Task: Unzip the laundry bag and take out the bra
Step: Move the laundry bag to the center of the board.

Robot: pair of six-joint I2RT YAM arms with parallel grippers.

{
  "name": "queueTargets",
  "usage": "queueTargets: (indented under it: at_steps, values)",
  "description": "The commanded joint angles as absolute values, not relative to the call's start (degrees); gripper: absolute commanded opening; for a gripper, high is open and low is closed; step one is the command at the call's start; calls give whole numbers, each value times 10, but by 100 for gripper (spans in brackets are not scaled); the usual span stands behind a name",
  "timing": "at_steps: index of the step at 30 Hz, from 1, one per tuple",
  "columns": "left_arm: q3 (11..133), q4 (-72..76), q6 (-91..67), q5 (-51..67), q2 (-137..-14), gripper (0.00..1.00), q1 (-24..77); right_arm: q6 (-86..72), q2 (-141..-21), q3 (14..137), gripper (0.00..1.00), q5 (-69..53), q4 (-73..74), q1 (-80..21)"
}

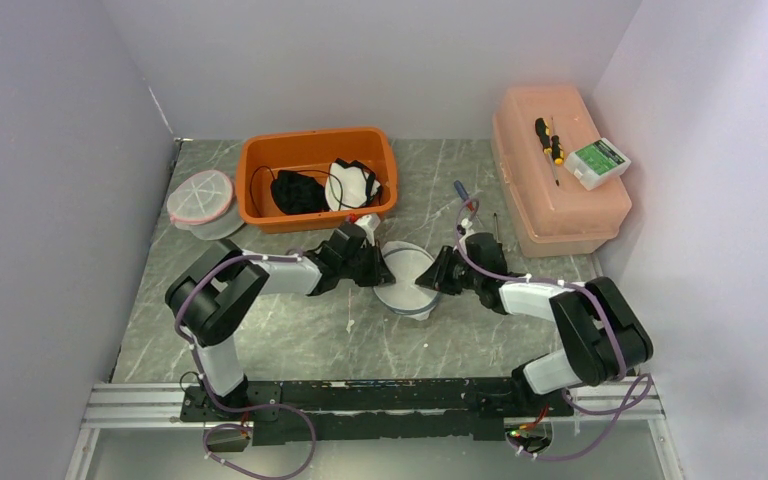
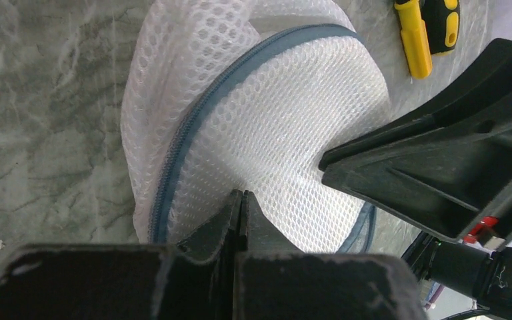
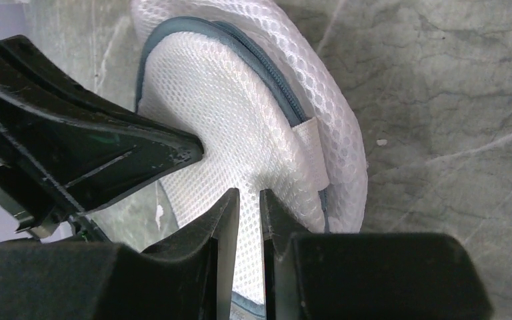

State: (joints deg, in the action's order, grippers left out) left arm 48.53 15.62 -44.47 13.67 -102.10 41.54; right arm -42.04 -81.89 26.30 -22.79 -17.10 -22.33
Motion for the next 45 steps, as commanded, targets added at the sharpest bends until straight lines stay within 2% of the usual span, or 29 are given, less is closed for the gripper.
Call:
queueTargets:
  at_steps: [1,10,15,19,23,28,32,38,45]
  values:
    - [472,190,-453,124,-1036,3,412,-417,-847,247,22,-218,-233,-221]
    - [452,218,-456,132,-1050,3,407,-411,-885,216,22,-207,-285,-213]
    - [458,198,-450,142,-1011,3,406,-406,-801,226,27,-200,-235,-214]
    - [466,151,-444,124,-965,7,406,-393,-720,245,43,-188,-158,-213]
    - [466,128,-446,117,-930,26,406,-393,-662,261,59,-190,-92,-213]
    - [465,106,-448,131,-878,37,407,-392,-567,251,70,-158,-6,-213]
    - [457,70,-447,115,-832,40,406,-407,-515,209,79,-132,32,-211]
    - [388,43,-478,78,-720,41,407,-474,-535,151,80,-185,-53,-207]
    - [317,-35,-510,29,-569,41,410,-519,-601,156,79,-190,-101,-207]
